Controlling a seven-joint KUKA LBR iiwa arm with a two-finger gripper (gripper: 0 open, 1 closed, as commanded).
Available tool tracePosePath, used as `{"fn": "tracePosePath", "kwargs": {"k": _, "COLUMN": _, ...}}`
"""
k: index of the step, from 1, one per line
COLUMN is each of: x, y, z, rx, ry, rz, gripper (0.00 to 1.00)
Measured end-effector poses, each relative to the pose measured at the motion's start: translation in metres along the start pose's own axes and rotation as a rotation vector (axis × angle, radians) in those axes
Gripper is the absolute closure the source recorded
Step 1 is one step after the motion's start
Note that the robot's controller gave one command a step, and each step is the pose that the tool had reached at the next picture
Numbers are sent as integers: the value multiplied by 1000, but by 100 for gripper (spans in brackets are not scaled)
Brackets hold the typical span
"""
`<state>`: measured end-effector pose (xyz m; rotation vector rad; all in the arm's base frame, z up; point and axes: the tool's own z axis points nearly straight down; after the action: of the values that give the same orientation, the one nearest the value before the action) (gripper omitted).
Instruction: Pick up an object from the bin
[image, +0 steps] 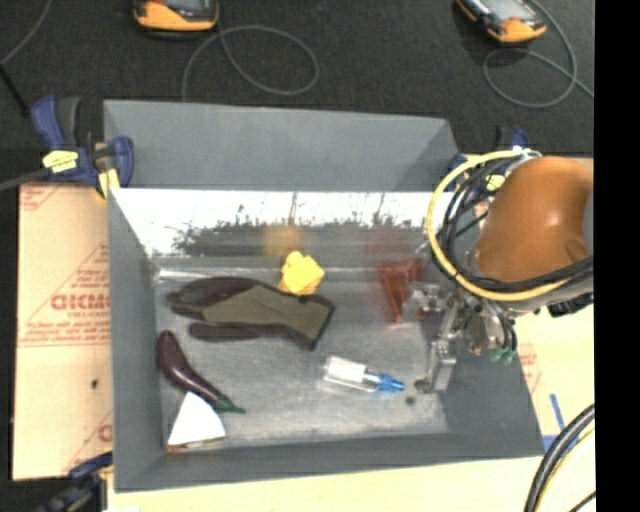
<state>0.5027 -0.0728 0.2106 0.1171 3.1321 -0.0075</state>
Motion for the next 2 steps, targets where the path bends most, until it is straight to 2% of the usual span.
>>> {"fn": "tracePosePath", "kwargs": {"k": 1, "x": 0, "y": 0, "z": 0, "rx": 0, "ry": 0, "rz": -1, "gripper": 0}}
{"fn": "tracePosePath", "kwargs": {"k": 2, "x": 8, "y": 4, "z": 35, "rx": 0, "ry": -12, "rz": 32, "gripper": 0}}
